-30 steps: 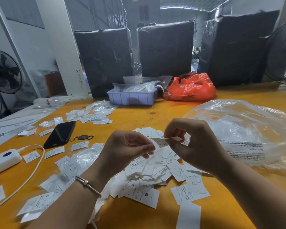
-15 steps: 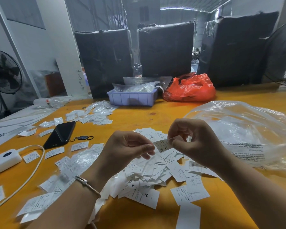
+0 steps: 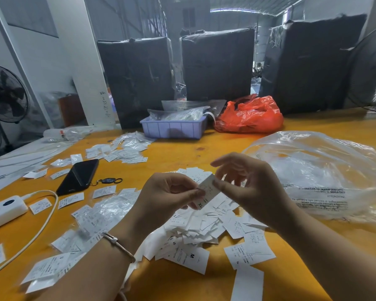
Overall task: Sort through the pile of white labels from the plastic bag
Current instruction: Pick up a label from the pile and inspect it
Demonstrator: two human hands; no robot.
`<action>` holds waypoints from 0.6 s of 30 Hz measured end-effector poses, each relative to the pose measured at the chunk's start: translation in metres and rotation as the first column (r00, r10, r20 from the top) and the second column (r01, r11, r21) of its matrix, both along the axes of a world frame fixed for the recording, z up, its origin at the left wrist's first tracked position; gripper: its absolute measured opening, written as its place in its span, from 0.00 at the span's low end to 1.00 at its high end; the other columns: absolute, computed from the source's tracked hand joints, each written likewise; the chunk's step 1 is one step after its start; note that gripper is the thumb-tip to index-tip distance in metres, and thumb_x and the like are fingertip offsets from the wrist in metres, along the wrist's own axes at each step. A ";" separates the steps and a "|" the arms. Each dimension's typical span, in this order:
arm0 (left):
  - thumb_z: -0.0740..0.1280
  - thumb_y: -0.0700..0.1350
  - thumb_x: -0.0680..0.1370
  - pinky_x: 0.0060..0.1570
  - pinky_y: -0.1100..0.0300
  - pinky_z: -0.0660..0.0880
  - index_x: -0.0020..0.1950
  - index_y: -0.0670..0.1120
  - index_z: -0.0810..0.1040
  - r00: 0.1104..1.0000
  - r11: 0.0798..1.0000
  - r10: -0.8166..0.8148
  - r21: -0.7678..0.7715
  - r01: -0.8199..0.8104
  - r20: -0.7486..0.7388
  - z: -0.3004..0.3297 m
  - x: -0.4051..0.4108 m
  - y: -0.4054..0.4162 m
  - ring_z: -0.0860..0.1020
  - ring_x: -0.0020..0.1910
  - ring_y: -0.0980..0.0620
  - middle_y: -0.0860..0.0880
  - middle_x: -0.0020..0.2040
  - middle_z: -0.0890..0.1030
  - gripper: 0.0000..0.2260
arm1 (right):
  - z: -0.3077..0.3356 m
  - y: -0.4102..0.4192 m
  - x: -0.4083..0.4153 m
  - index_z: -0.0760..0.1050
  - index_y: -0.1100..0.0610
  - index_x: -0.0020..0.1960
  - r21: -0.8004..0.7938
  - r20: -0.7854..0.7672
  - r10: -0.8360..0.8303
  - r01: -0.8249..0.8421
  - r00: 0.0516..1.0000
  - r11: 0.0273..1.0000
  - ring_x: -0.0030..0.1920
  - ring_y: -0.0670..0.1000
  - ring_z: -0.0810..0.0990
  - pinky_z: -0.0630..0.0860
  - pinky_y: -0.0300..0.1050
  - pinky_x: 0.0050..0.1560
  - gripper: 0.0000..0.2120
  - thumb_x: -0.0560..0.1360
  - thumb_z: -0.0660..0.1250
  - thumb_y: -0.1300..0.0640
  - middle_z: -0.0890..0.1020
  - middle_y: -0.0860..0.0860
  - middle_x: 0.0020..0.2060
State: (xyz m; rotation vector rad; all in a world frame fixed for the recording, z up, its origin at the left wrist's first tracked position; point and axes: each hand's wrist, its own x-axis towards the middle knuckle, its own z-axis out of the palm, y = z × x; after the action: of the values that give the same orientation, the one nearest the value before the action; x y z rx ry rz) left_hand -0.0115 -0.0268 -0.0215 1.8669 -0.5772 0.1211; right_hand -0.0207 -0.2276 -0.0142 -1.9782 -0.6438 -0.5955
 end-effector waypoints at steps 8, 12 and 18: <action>0.75 0.49 0.66 0.40 0.62 0.79 0.43 0.43 0.86 0.999 0.997 0.017 -0.071 -0.020 -0.030 -0.002 0.002 -0.001 0.84 0.41 0.50 0.45 0.40 0.86 0.12 | -0.001 0.006 -0.002 0.85 0.56 0.44 -0.066 -0.031 0.035 -0.037 0.999 0.997 0.37 0.44 0.79 0.72 0.34 0.35 0.07 0.71 0.72 0.66 0.83 0.45 0.38; 0.75 0.47 0.67 0.41 0.64 0.78 0.43 0.41 0.86 0.999 0.997 0.032 -0.062 -0.035 -0.041 -0.003 0.003 -0.001 0.84 0.41 0.51 0.45 0.40 0.86 0.11 | -0.002 0.004 0.000 0.85 0.53 0.45 -0.048 -0.152 0.090 -0.098 0.984 0.994 0.42 0.45 0.79 0.73 0.34 0.37 0.07 0.73 0.70 0.62 0.82 0.45 0.41; 0.74 0.45 0.69 0.38 0.67 0.77 0.43 0.46 0.85 0.991 0.987 0.103 -0.113 -0.113 -0.085 0.003 0.003 0.003 0.83 0.40 0.56 0.48 0.40 0.86 0.06 | -0.004 -0.005 0.008 0.83 0.55 0.46 -0.088 -0.051 -0.215 0.210 0.975 0.974 0.35 0.44 0.79 0.77 0.42 0.36 0.04 0.73 0.70 0.58 0.83 0.45 0.36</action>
State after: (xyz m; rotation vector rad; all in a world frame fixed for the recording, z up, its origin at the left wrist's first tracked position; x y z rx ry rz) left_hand -0.0083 -0.0236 -0.0187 1.7801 -0.4061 0.1491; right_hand -0.0131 -0.2324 -0.0186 -2.1503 -0.4276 -0.6443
